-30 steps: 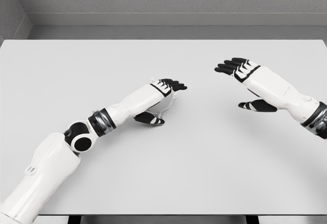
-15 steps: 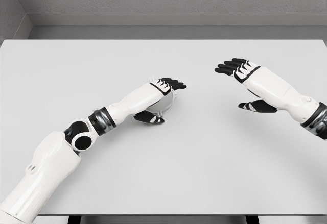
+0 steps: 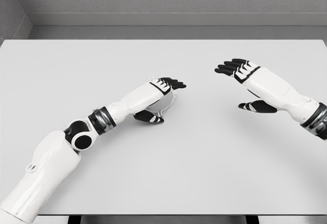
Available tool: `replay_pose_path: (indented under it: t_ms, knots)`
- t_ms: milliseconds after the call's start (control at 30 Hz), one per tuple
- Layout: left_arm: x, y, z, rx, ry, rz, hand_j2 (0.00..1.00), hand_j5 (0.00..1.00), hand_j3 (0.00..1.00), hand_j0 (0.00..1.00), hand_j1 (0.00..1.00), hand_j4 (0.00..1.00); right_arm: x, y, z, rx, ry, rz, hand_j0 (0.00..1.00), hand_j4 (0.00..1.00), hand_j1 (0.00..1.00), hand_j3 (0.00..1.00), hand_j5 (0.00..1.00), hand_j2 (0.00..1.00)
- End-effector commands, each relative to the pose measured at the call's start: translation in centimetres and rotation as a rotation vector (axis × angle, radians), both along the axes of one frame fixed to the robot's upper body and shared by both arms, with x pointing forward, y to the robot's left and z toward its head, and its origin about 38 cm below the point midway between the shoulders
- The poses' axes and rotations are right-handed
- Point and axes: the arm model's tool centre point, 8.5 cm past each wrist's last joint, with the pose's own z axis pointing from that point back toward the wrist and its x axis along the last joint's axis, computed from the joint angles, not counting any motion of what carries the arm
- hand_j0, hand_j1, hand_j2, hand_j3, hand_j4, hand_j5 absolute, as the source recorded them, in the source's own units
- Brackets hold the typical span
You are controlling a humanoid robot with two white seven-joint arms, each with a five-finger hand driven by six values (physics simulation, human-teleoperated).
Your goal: Assemble PVC drainage pipe clamps
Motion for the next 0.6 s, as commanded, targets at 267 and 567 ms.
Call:
replay_pose_path:
  t_ms: [267,567]
  knots:
    - [0.35,-0.24,0.03,-0.009,0.006,0.004,1.0,1.0,1.0,1.0,1.0,1.0,0.0,-0.02,0.08,0.007,0.001,0.0,1.0,1.0,1.0,1.0,1.0,1.0]
    - [-0.23,-0.65,0.22,-0.026,0.002,-0.008,1.0,1.0,1.0,1.0,1.0,1.0,0.01,-0.05,0.04,0.007,0.002,-0.001,1.0,1.0,1.0,1.0,1.0,1.0]
